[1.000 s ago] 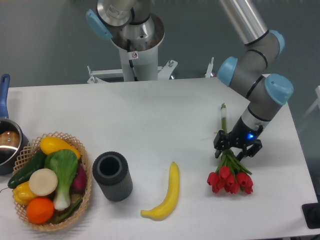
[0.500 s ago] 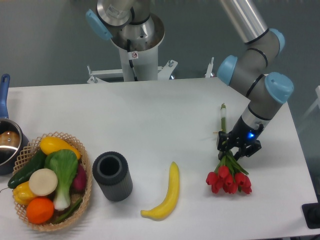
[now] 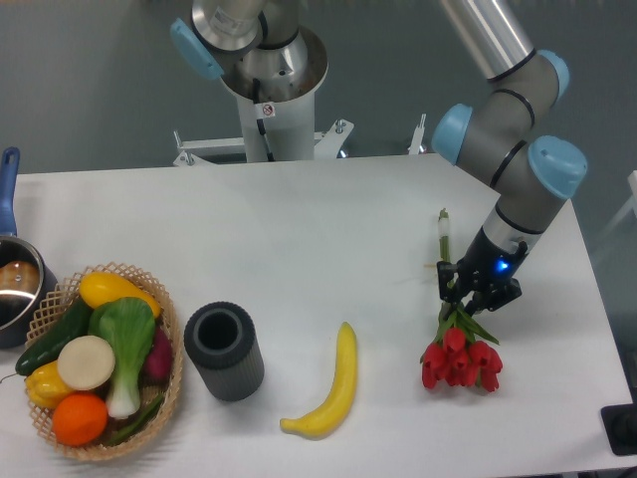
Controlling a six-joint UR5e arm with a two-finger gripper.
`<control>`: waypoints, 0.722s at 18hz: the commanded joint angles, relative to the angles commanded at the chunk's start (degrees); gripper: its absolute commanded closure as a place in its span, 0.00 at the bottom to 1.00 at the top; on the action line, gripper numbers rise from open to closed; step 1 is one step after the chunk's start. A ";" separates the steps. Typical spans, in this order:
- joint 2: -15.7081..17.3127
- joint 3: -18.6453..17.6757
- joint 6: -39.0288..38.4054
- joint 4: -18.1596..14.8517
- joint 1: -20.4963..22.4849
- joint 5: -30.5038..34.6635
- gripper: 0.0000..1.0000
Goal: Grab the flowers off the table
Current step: 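Lift the gripped red tulips up off the table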
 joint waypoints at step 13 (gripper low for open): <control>20.20 -0.79 0.00 -0.44 -0.35 -17.62 0.63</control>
